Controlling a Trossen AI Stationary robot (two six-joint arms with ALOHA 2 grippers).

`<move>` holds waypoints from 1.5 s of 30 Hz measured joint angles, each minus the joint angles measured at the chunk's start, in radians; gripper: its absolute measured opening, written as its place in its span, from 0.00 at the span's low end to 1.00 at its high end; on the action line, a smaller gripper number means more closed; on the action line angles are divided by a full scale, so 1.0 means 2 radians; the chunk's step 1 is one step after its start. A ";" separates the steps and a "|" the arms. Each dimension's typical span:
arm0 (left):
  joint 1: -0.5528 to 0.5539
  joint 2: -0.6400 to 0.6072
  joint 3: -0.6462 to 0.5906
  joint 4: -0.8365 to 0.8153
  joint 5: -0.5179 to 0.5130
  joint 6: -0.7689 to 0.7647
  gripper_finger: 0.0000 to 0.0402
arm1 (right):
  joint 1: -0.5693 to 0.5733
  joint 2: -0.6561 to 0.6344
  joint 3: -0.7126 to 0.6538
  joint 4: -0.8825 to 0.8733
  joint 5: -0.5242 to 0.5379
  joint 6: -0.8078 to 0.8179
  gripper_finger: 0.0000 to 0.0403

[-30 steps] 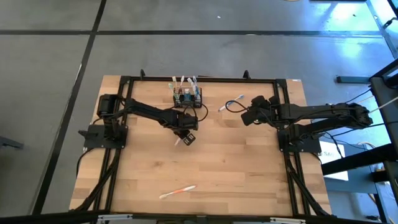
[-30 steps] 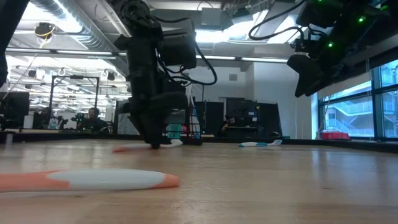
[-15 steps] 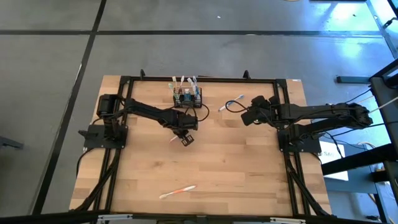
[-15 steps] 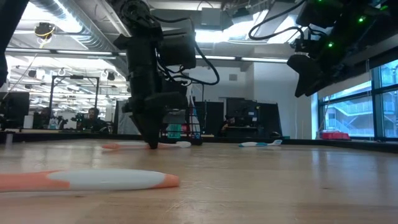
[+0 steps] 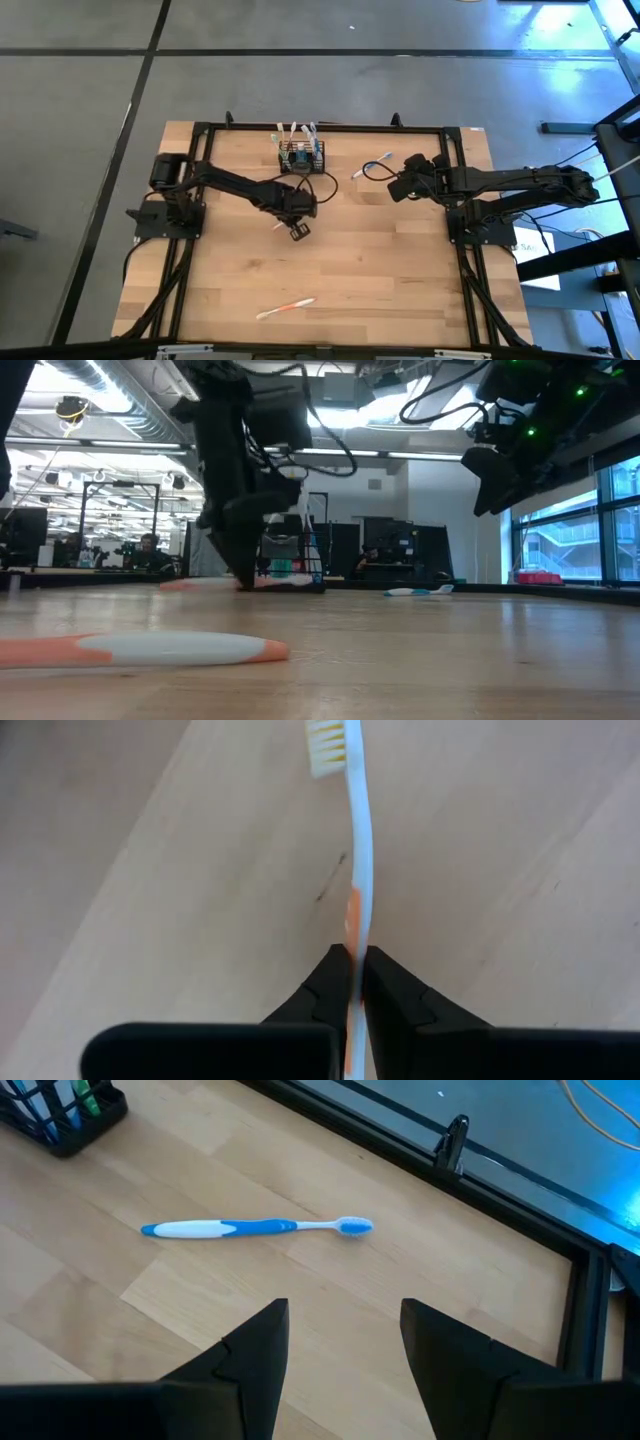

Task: Pick & Place toothbrushing station
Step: Put the top orange toothbrush into the black wire organizer

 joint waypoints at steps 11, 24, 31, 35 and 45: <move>-0.031 -0.051 0.000 0.062 -0.079 0.025 0.03 | 0.000 0.000 0.000 0.003 0.002 0.000 0.49; -0.034 -0.056 -0.025 0.189 -0.101 0.069 0.03 | 0.000 0.000 0.000 0.003 0.004 0.000 0.49; -0.034 -0.058 -0.076 0.275 -0.101 0.071 0.03 | 0.000 0.000 0.000 0.003 0.004 0.000 0.49; -0.034 -0.062 -0.089 0.304 -0.114 0.078 0.03 | 0.000 0.000 0.000 0.003 0.004 0.001 0.49; -0.033 -0.155 -0.202 0.445 -0.161 0.080 0.03 | 0.000 0.000 0.000 0.006 0.004 0.001 0.49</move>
